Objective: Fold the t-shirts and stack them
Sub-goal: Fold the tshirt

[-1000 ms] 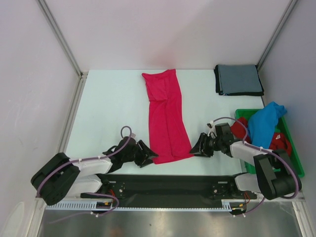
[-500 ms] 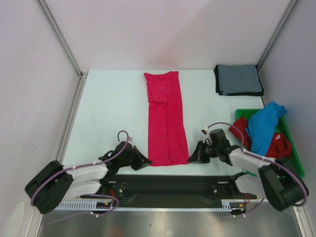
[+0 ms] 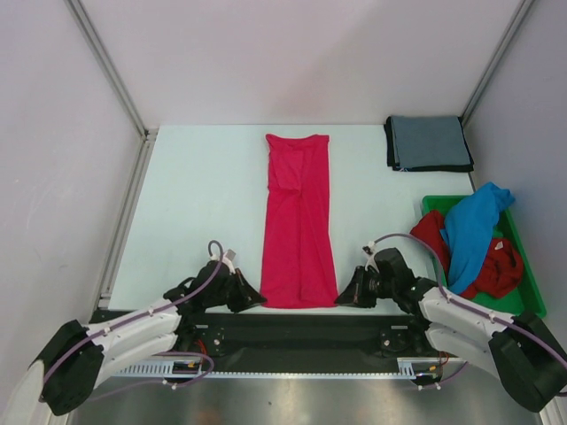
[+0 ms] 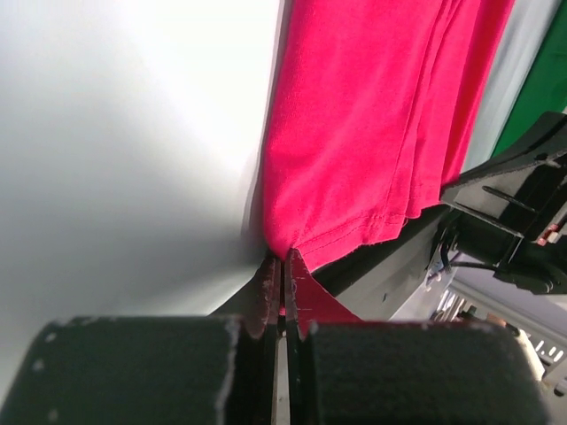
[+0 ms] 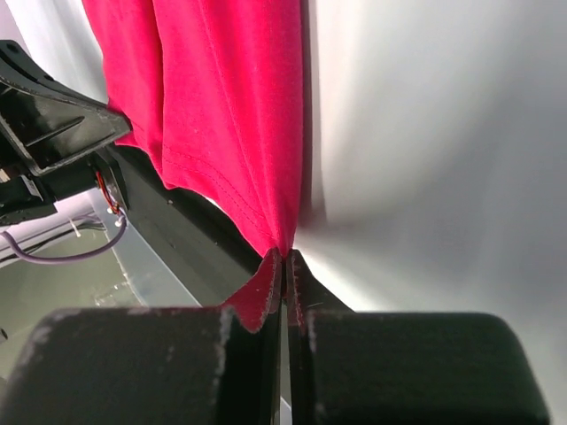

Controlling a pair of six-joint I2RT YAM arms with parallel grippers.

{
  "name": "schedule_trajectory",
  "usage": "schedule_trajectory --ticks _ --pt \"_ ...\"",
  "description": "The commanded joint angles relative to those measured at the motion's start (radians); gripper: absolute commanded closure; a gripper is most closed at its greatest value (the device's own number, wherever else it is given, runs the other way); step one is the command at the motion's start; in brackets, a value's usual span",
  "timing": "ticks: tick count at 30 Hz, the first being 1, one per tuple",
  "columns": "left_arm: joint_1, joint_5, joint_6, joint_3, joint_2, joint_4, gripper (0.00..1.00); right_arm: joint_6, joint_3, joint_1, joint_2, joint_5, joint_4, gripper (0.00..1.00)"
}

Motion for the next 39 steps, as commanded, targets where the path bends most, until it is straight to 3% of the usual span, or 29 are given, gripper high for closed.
schedule_trajectory --ticks 1,14,25,30,34,39 --pt "-0.007 0.028 0.026 -0.059 -0.068 -0.035 1.00 0.058 -0.031 0.036 -0.047 0.027 0.008 1.00" --pt "-0.007 0.054 0.000 -0.104 -0.190 -0.049 1.00 0.143 -0.053 0.088 -0.194 0.088 -0.018 1.00" --pt "-0.009 0.094 -0.013 -0.167 -0.257 -0.068 1.00 0.183 -0.087 0.105 -0.205 0.104 -0.002 1.00" --pt "-0.004 0.053 -0.017 -0.102 -0.272 -0.080 1.00 0.158 -0.015 0.090 -0.185 0.130 -0.024 1.00" --pt "0.072 0.036 0.024 0.054 -0.159 -0.063 1.00 0.051 0.117 -0.044 -0.037 0.052 -0.027 1.00" --pt "0.249 0.094 0.159 0.232 0.147 0.033 1.00 -0.110 0.342 -0.194 0.224 -0.029 -0.034 1.00"
